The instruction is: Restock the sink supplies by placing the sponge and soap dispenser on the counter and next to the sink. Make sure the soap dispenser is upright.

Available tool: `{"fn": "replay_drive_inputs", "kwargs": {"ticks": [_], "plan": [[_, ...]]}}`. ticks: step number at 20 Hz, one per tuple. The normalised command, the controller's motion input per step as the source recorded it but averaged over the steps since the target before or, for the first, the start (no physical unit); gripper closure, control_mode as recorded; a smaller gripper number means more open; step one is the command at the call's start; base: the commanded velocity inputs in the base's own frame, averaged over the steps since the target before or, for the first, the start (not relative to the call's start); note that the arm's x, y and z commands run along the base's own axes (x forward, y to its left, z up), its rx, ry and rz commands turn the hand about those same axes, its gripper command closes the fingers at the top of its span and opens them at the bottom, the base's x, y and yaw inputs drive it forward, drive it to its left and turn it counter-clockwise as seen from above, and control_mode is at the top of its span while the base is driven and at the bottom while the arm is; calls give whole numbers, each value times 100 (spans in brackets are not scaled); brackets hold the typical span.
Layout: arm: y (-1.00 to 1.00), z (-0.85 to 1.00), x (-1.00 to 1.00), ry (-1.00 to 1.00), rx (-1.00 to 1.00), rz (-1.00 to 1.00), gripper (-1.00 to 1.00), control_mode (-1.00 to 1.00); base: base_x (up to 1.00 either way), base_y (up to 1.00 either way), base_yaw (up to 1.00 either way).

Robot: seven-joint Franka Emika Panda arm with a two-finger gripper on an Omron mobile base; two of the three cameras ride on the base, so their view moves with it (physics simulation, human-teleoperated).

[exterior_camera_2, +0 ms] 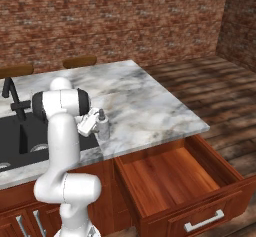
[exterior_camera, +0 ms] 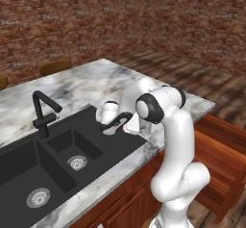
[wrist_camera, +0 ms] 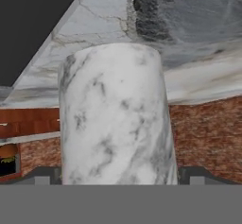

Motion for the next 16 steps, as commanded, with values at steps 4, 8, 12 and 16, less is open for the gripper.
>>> {"fn": "replay_drive_inputs", "kwargs": {"ticks": [4,8,12,16], "plan": [[9,0,3,-5,0,0,-100,-100,0,0,0],[9,0,11,-4,0,0,-100,-100,0,0,0],[7,1,13,-6,0,0,-100,-100,0,0,0],[7,12,8,-6,0,0,-100,-100,0,0,0]]}}
